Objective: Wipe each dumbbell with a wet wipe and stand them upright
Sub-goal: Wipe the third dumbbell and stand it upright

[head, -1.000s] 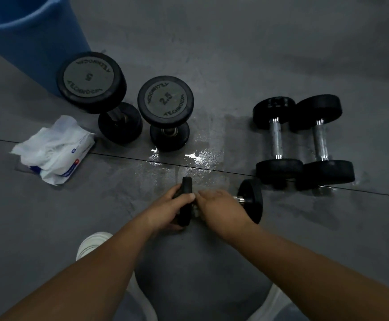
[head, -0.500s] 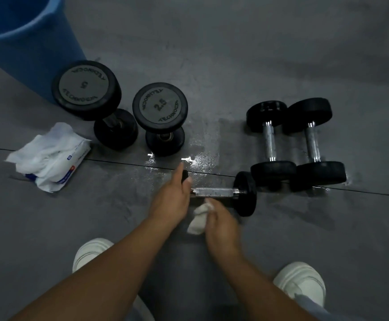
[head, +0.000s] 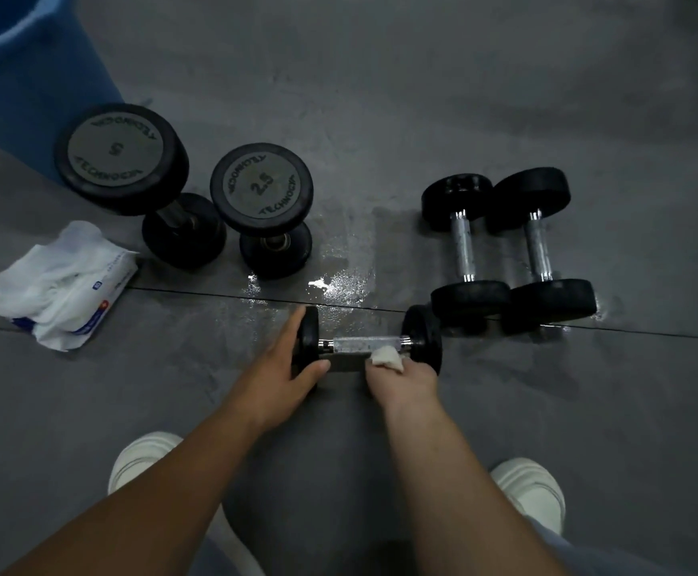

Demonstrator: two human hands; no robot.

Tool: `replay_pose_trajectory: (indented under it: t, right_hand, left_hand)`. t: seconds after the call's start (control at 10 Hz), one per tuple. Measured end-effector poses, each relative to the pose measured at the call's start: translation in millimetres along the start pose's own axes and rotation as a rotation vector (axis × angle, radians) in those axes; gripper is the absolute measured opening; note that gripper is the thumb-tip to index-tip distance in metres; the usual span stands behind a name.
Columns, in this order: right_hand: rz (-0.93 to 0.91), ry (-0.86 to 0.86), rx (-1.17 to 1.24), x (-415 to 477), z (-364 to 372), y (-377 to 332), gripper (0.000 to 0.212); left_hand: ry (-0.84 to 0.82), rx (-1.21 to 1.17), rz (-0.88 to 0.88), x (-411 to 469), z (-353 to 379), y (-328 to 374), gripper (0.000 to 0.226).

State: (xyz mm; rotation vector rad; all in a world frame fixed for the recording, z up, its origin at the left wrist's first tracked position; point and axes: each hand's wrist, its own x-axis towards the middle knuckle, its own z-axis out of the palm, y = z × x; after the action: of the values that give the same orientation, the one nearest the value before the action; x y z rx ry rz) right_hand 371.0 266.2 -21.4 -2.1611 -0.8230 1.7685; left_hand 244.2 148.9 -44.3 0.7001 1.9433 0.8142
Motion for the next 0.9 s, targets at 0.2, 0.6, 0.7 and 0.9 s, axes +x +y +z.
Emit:
replay_pose_trajectory:
  t: [0.2, 0.6, 0.7, 0.9]
  right_hand:
    - [0.02, -0.039, -0.043, -18.2, -7.7, 13.2, 0.021]
    - [-0.981, -0.037, -1.047, 6.4, 22.9, 4.5, 0.036]
    - [-1.139, -0.238, -1.364, -6.1, 28.3, 5.0, 0.023]
    - [-1.14, 0.065, -1.456, 18.2, 9.5, -4.6, 0.028]
  left_hand:
    - [0.016, 0.039, -0.002, 3.0, -2.8, 1.0, 0.085]
    - [0.017, 0.023, 0.024, 4.9, -4.3, 0.9, 0.084]
    - [0.015, 0.029, 0.024, 6.1, -5.7, 2.0, 0.084]
    - [-0.003, 0.02, -0.003, 10.8, -9.1, -0.5, 0.083]
